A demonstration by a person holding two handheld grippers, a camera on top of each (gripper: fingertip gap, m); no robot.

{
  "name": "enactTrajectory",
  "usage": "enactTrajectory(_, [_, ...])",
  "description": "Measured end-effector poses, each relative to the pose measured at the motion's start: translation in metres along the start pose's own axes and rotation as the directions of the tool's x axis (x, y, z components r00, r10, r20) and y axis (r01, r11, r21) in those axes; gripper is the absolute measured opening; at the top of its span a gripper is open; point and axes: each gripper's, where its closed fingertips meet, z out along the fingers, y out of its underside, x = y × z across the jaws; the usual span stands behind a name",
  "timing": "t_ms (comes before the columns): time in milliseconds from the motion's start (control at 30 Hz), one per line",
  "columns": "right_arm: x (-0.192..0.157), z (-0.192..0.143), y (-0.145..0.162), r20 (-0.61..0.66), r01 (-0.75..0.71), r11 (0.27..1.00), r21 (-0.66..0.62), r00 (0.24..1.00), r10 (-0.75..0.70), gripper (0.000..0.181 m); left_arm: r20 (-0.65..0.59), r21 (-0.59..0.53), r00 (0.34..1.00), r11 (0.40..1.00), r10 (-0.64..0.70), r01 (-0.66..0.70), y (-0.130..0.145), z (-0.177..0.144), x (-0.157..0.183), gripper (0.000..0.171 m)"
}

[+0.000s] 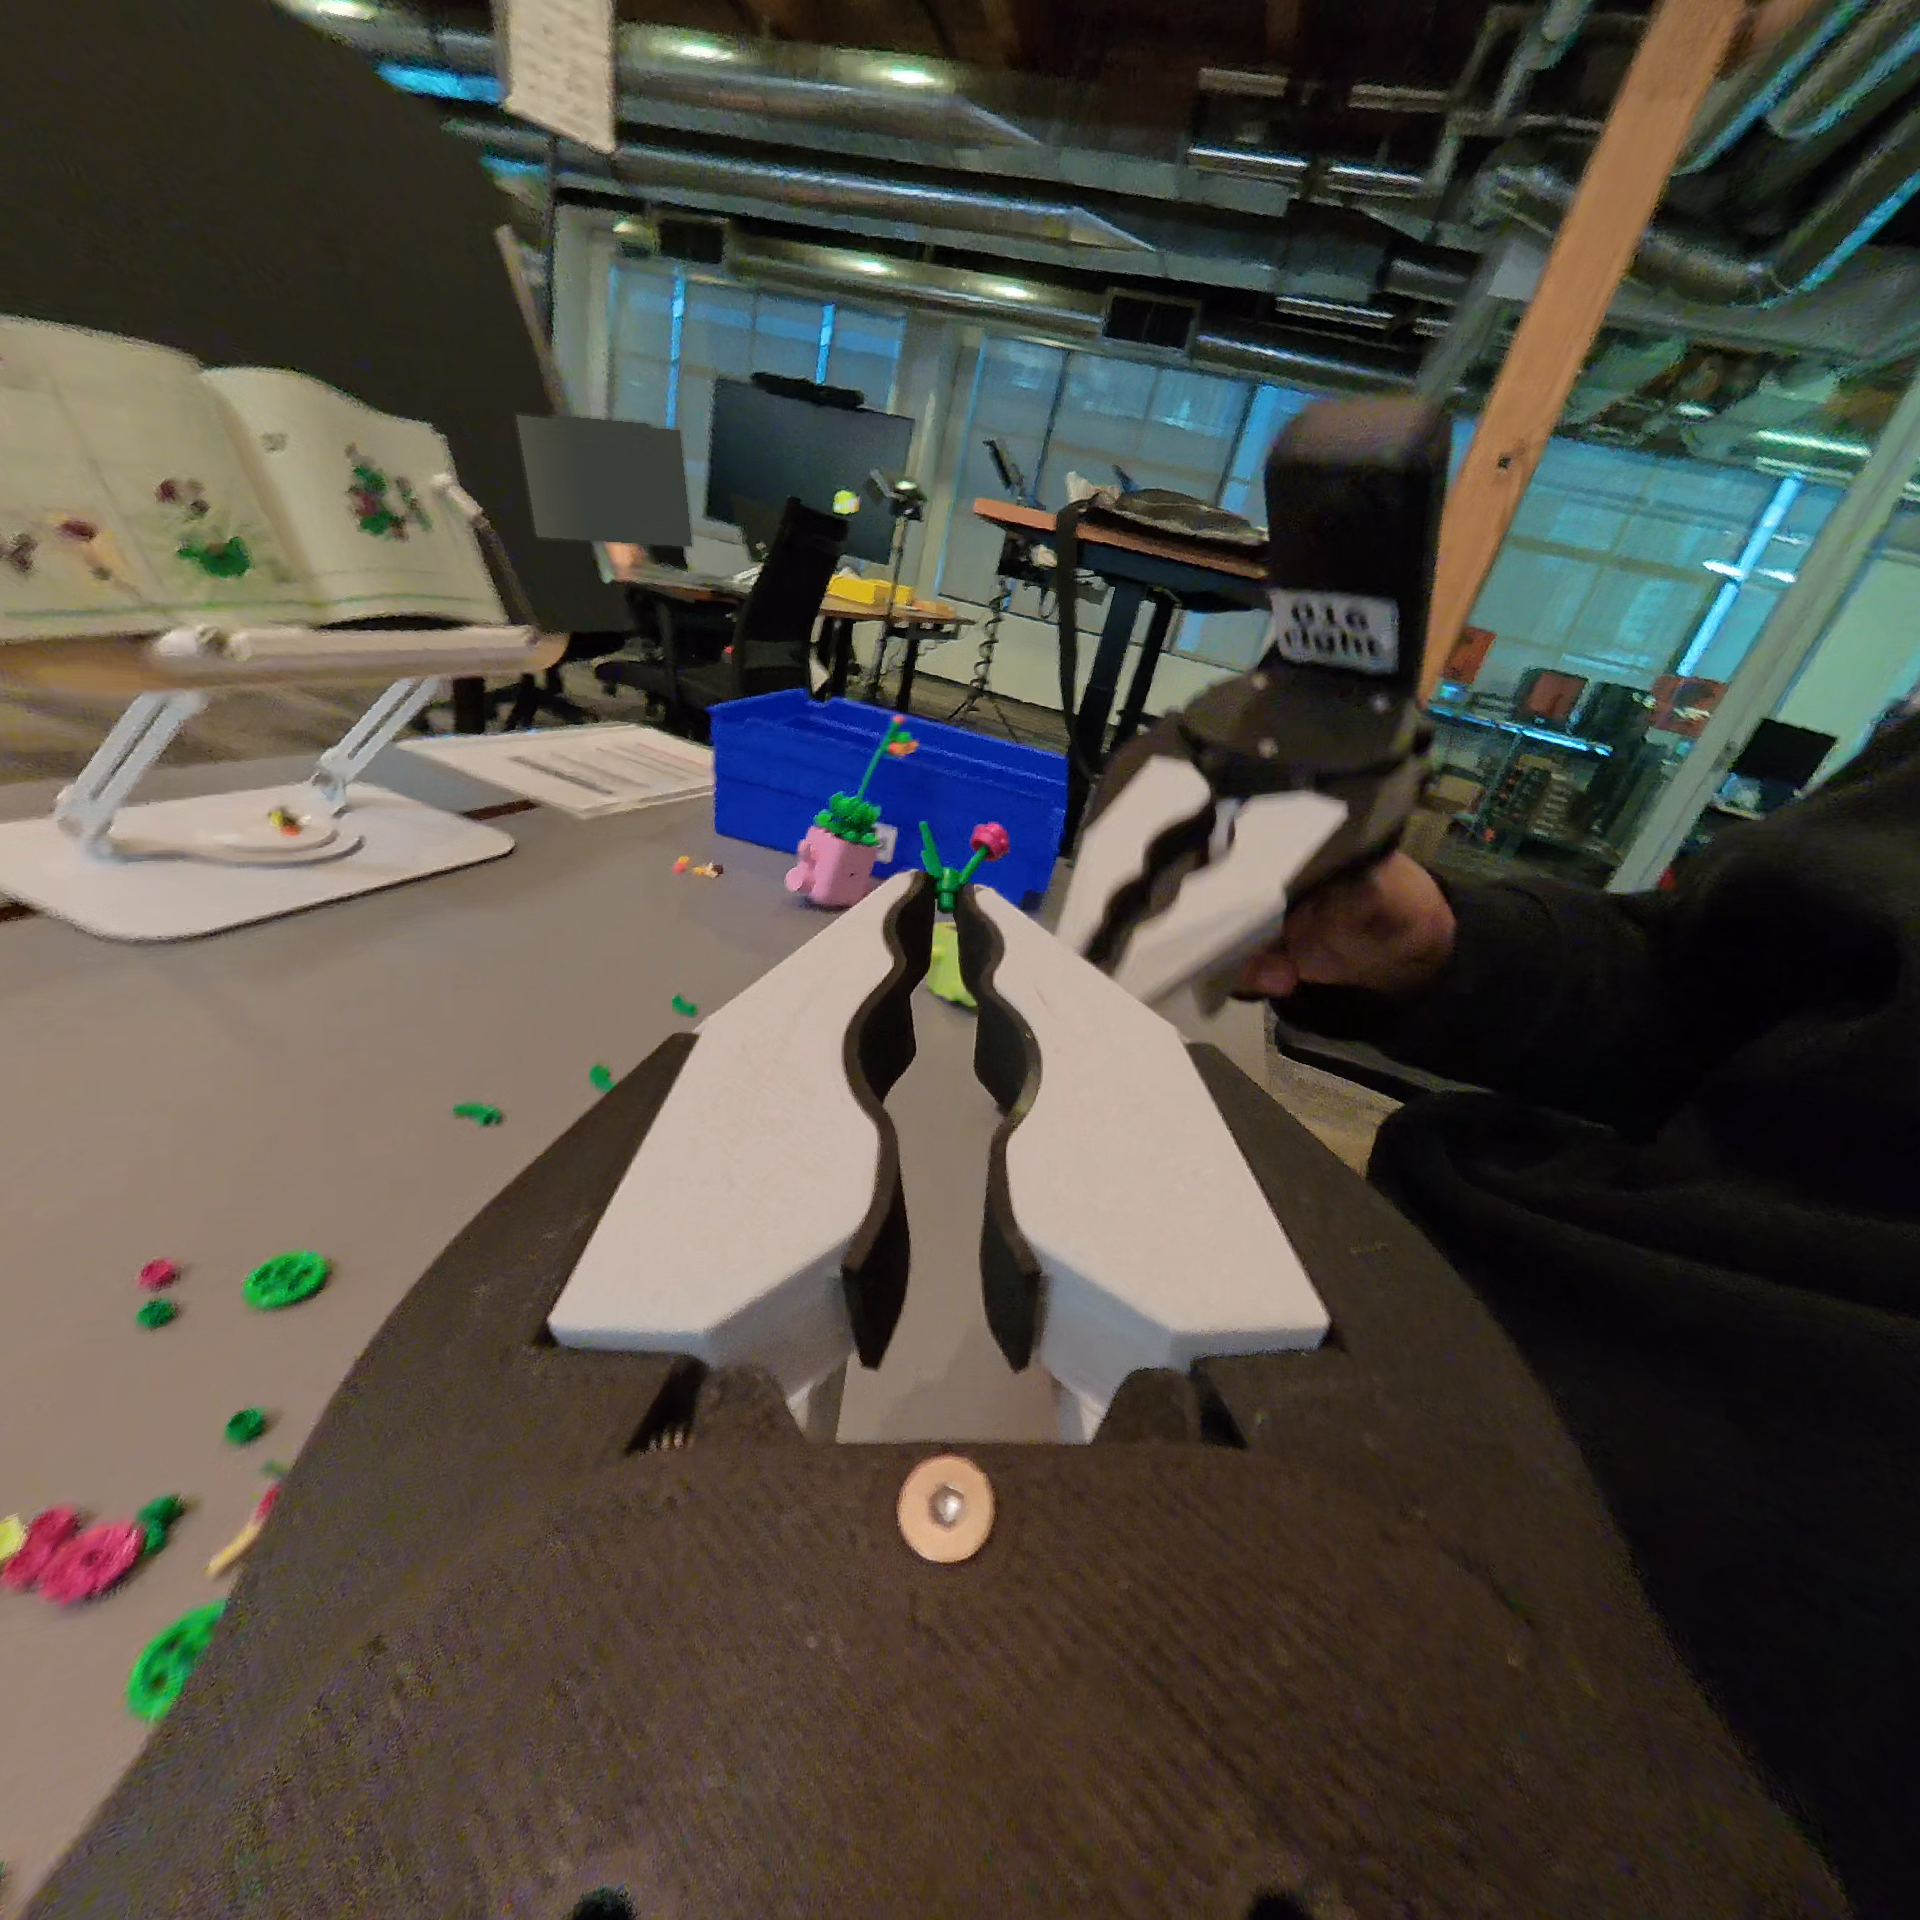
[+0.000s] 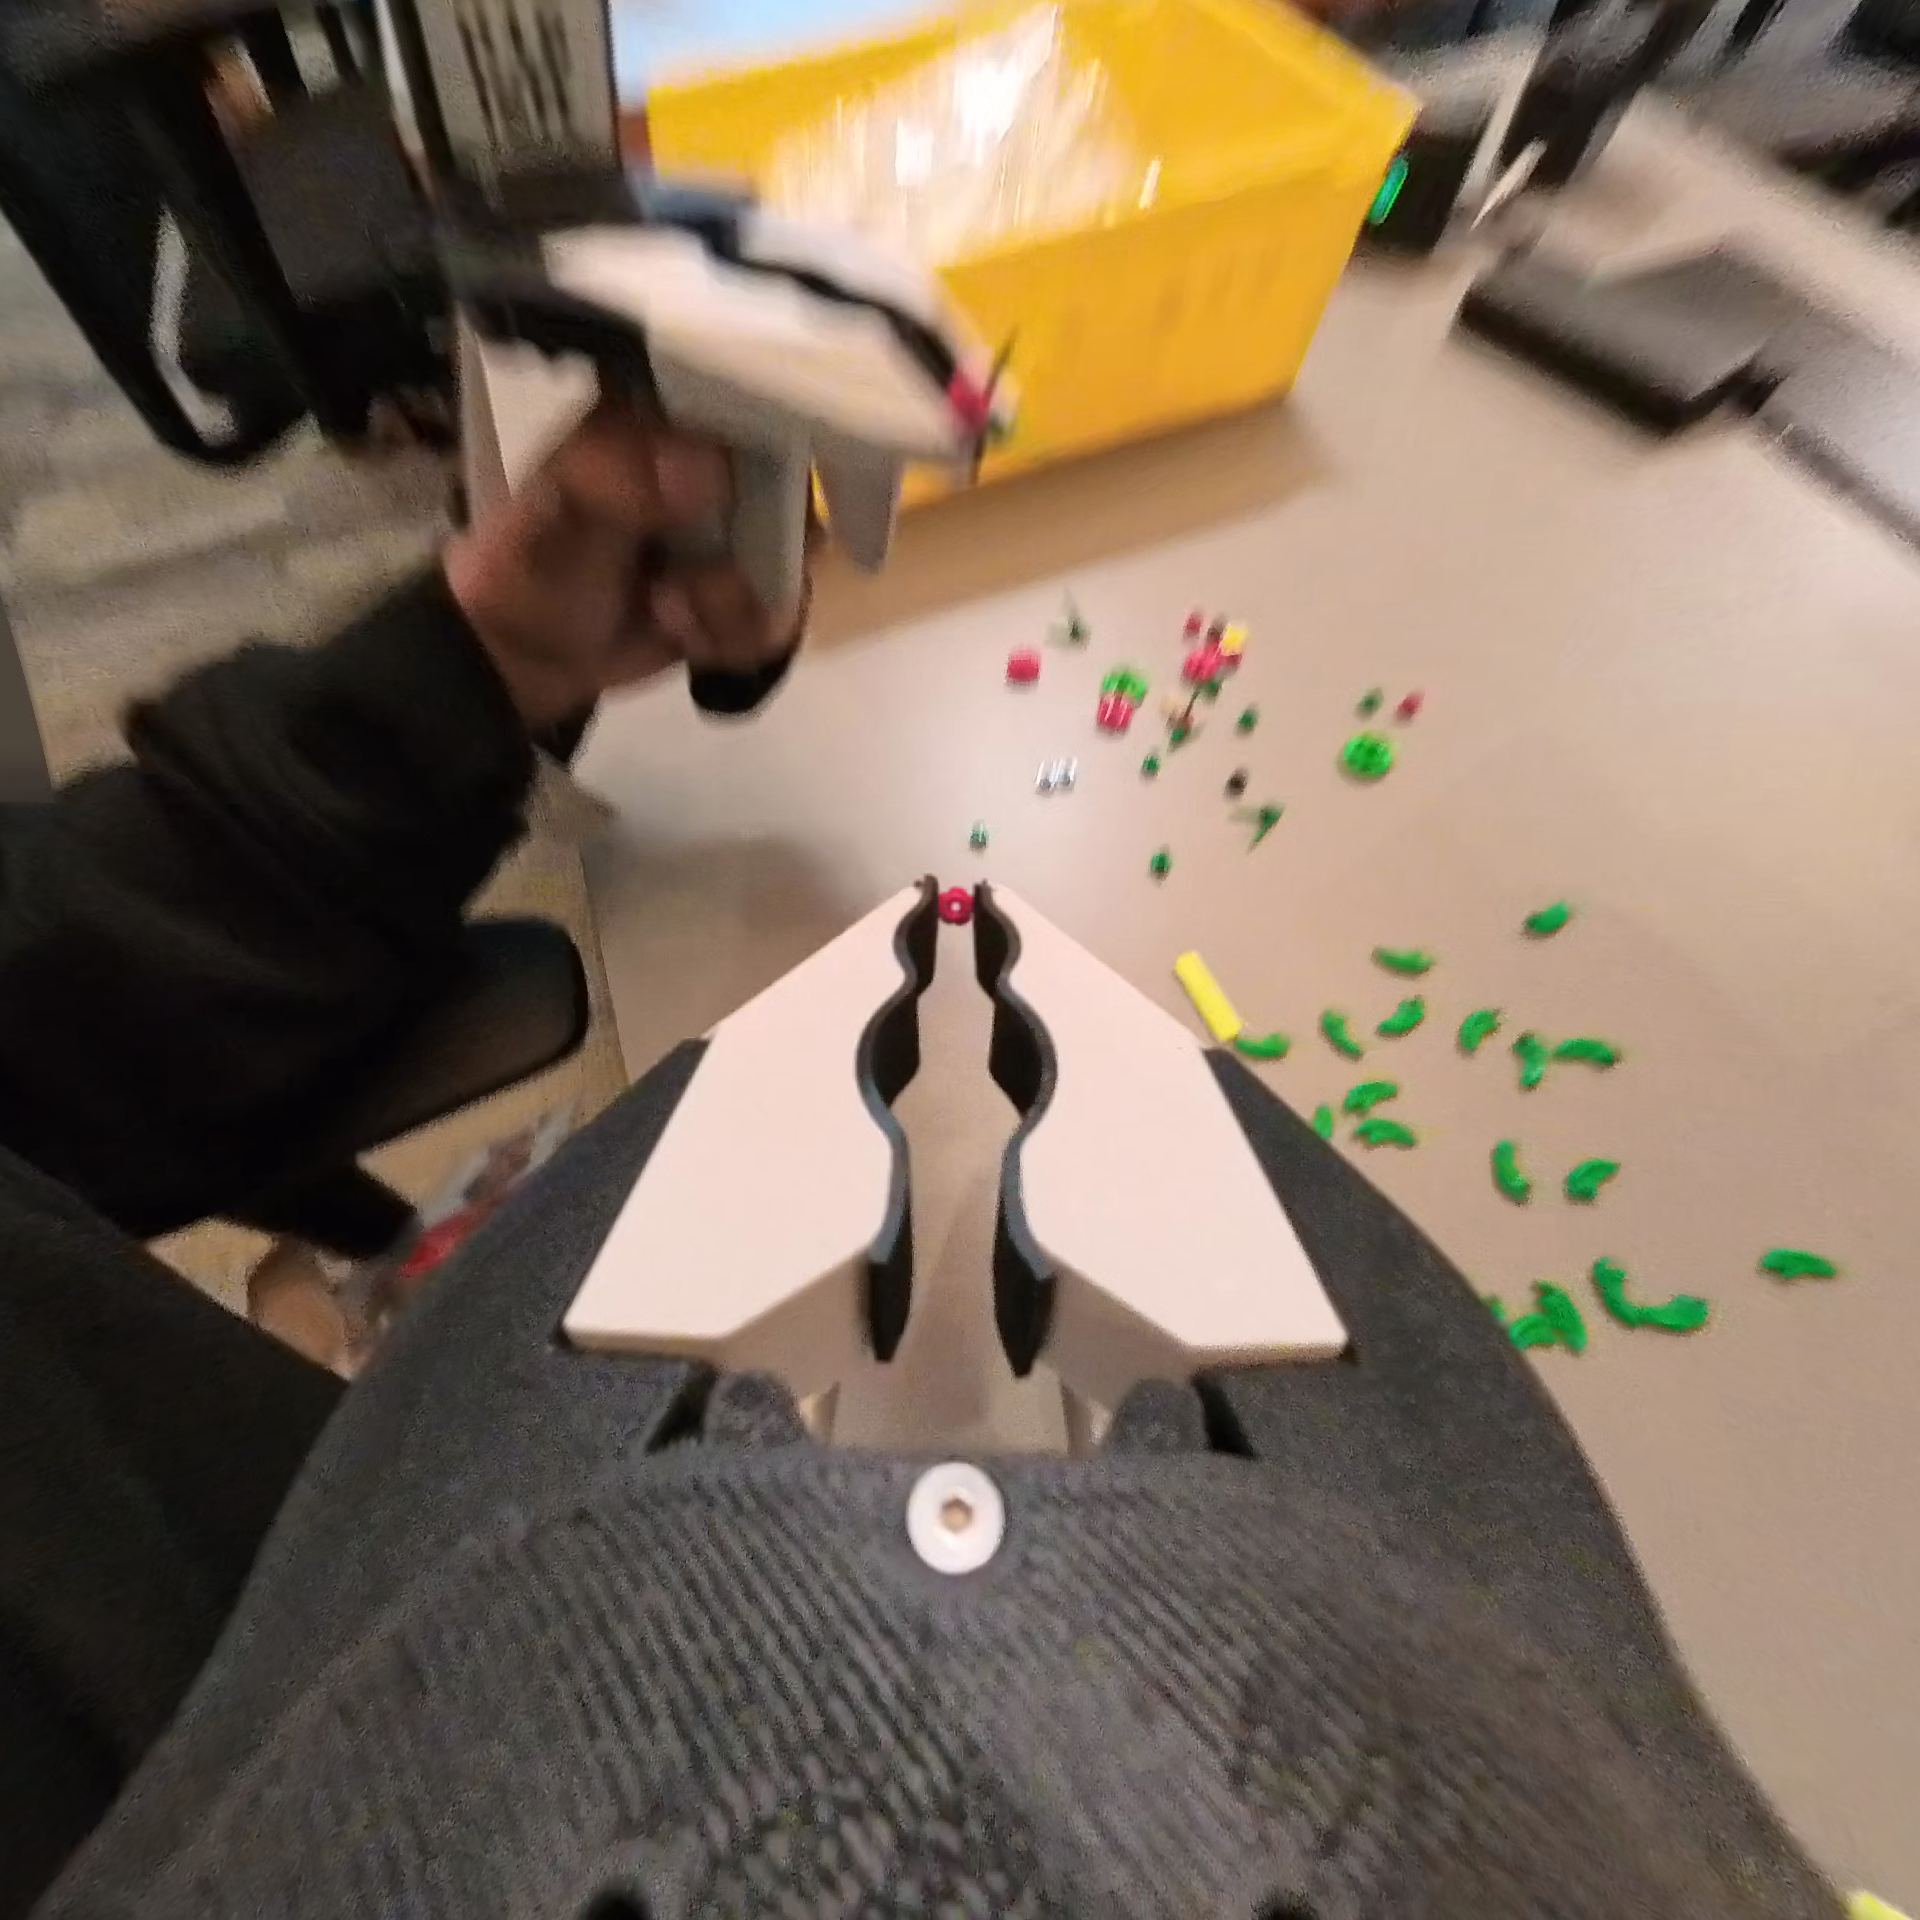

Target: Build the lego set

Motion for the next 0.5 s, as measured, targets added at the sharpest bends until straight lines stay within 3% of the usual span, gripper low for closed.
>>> enactTrajectory(100, [0.0, -0.034, -0.044, 0.016, -0.037, 0.978, 0.207, 0.999, 0.034, 0.005, -0.106, 0.012, 0.993, 0.999, 0.052, -0.051, -0.002, 0.011, 0.024, 0.001])
enactTrajectory(200, [-0.012, -0.06, -0.066, 0.128, -0.134, 0.933, 0.334, 0.987, 0.096, 0.005, -0.249, 0.04, 0.968, 0.999, 0.04, -0.031, -0.003, 0.022, 0.049, 0.001])
enactTrajectory(333, [-0.023, -0.078, -0.071, 0.232, -0.22, 0.895, 0.387, 0.963, 0.136, 0.005, -0.392, 0.089, 0.92, 0.995, 0.0, 0.038, -0.009, 0.033, 0.073, 0.001])
enactTrajectory(500, [-0.023, -0.087, -0.063, 0.306, -0.281, 0.867, 0.412, 0.939, 0.159, 0.004, -0.448, 0.088, 0.894, 0.995, -0.011, 0.056, -0.007, 0.044, 0.086, 0.001])
